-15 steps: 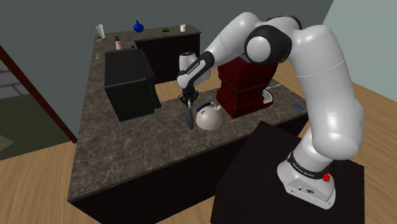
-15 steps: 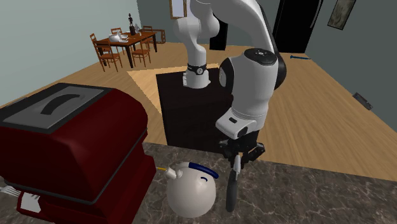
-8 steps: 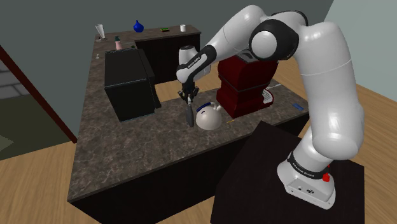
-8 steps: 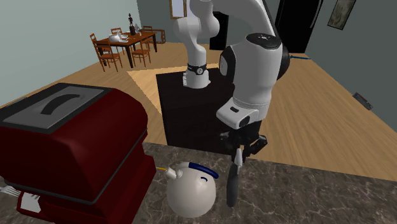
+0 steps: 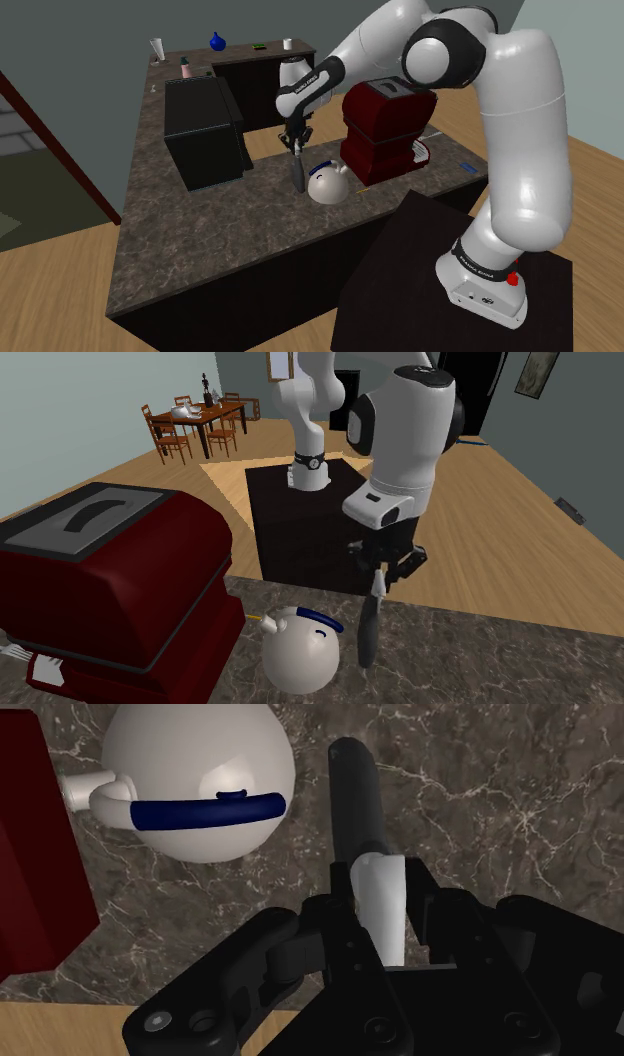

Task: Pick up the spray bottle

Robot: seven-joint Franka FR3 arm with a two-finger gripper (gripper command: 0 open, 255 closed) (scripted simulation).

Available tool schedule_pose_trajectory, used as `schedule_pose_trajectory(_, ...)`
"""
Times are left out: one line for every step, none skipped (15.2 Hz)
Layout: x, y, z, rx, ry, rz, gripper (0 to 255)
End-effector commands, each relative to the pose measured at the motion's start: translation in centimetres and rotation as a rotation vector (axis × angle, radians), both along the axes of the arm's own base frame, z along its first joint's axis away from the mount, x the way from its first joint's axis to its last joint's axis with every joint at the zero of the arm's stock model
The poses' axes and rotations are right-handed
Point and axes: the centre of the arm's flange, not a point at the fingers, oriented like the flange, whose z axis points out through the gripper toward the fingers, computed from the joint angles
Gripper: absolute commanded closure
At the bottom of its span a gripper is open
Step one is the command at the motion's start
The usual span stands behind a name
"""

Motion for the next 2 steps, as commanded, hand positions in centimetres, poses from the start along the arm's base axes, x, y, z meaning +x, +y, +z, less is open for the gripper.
schedule_pose_trajectory(0.02, -0.05, 0.56, 0.0, 0.0, 0.0, 255)
schedule_pose_trajectory(0.03, -0.05, 0.56, 0.0, 0.0, 0.0, 255)
